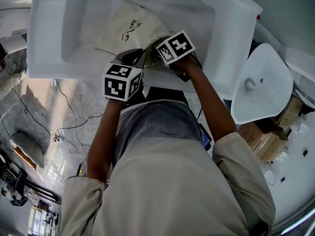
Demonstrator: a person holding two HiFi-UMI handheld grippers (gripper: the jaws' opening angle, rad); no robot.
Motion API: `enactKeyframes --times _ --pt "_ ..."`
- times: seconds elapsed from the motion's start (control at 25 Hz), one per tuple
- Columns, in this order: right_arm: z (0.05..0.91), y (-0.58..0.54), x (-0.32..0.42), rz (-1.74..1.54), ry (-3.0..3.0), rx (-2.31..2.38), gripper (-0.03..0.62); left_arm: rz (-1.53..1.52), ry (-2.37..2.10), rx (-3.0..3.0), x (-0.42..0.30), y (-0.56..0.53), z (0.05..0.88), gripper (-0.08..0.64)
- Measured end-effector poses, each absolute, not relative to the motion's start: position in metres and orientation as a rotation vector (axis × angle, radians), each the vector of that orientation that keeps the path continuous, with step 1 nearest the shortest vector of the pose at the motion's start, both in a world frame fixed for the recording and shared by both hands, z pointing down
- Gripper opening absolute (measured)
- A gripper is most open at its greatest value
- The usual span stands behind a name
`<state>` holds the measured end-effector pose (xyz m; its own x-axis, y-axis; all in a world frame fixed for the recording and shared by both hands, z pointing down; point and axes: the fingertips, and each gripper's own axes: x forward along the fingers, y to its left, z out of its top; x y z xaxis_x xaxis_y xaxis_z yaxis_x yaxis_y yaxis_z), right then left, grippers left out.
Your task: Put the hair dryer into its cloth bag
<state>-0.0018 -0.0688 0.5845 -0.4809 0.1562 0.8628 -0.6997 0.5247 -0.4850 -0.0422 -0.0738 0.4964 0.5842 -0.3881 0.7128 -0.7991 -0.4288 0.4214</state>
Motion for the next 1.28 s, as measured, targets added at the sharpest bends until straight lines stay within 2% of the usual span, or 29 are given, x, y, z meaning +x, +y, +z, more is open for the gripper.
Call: enactKeyframes --times 1.28 --pt "0.592 -0.087 -0.051 1.102 -1.906 0.445 0.253 0.675 -0.929 2.074 -0.045 -0.076 0.49 0.034"
